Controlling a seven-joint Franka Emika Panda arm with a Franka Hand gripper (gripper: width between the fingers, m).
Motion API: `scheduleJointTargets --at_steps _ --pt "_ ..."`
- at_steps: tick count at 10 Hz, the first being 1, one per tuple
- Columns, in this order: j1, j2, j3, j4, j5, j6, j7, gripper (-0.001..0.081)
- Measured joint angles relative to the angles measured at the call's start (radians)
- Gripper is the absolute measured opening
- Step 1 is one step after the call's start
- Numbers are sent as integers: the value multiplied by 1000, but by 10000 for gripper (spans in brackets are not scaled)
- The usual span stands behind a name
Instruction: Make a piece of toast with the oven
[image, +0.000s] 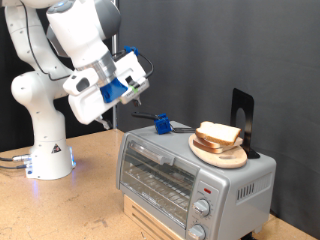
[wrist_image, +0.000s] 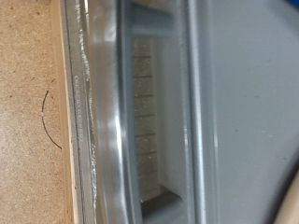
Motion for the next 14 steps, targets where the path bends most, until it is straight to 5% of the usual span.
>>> scheduleJointTargets --at_steps 3,7,12,14 --pt "1 13 2 3 5 15 -6 803" --pt "-4 58 20 -64 -55 134 38 803" --pt "46 135 25 -106 21 222 -4 803" --pt "26 130 24 -113 -40 225 6 803"
